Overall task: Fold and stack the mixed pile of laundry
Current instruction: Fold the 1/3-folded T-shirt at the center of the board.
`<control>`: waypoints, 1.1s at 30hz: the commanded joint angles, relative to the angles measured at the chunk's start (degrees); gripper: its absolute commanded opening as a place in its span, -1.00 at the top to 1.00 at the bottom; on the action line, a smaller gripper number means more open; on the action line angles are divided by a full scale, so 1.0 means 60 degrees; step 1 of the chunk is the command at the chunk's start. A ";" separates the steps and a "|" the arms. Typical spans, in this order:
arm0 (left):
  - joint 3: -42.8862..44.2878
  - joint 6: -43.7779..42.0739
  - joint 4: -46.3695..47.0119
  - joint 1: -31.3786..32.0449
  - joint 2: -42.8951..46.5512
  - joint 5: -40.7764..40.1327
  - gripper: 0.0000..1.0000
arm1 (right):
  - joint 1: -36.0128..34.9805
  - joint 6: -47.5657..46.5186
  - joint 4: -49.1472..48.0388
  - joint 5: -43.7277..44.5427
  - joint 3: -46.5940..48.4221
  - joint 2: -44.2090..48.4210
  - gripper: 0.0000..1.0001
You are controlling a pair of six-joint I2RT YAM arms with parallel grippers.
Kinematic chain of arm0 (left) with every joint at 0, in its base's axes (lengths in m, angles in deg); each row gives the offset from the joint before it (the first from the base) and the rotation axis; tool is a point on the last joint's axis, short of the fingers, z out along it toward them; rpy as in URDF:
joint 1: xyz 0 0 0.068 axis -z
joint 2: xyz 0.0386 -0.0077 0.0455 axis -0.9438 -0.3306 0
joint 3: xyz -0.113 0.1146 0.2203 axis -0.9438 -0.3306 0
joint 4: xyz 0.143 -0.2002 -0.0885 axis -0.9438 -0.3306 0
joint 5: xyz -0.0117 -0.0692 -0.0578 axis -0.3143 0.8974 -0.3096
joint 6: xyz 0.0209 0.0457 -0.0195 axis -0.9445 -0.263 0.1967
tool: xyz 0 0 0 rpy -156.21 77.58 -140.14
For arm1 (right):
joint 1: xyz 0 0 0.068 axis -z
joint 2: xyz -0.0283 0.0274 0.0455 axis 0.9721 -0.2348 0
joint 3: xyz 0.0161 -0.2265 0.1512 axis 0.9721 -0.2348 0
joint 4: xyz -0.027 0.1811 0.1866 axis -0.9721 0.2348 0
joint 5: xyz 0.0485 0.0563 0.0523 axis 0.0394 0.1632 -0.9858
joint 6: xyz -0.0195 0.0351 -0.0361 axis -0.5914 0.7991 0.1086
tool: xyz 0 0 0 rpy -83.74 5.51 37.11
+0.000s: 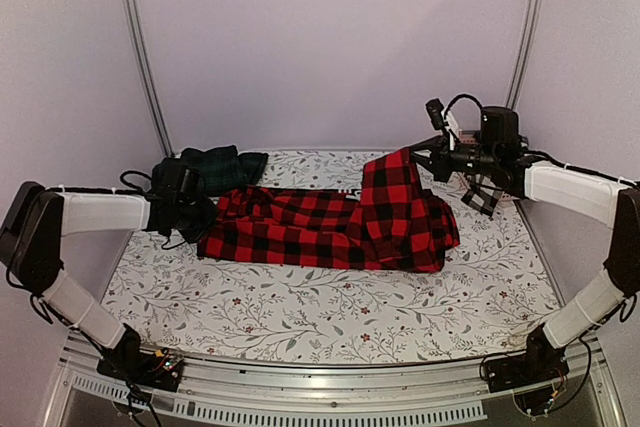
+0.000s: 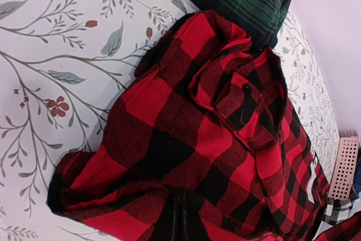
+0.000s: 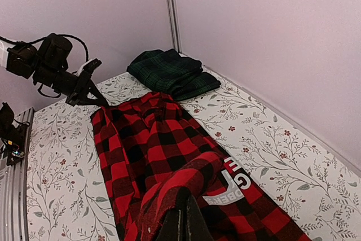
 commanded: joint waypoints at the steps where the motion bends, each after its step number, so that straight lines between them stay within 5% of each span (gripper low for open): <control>1: 0.0229 -0.0374 0.0634 -0.0143 -0.0413 0.0139 0.99 | 0.0251 -0.0657 -0.0159 -0.0598 0.0930 -0.0460 1.00; 17: 0.0458 -0.0490 0.0315 -0.0217 -0.1340 -0.0284 0.88 | 0.0369 -0.1673 0.0461 -0.1804 0.2851 -0.3373 0.94; 19: 0.0511 -0.0804 0.0328 -0.0224 -0.1298 -0.0437 0.63 | 0.0356 -0.1654 0.0456 -0.1725 0.2788 -0.3454 0.94; 23: 0.0821 -0.1743 0.0182 -0.0213 -0.0919 -0.0847 -0.53 | 0.0359 -0.1438 0.0338 -0.1389 0.2673 -0.3361 0.90; 25: 0.0914 -0.2435 0.0241 -0.0215 -0.0561 -0.1018 -0.91 | 0.0361 -0.1213 0.0338 -0.1230 0.2694 -0.3363 0.88; 27: 0.0849 -0.3259 0.0658 -0.0170 -0.0113 -0.0741 -0.99 | 0.0359 -0.0855 0.0342 -0.0936 0.2775 -0.3445 0.81; 33: 0.0403 -0.4559 0.2261 0.0391 0.0647 0.0214 -0.99 | 0.0368 0.0432 0.1228 0.1378 0.3541 -0.4505 0.11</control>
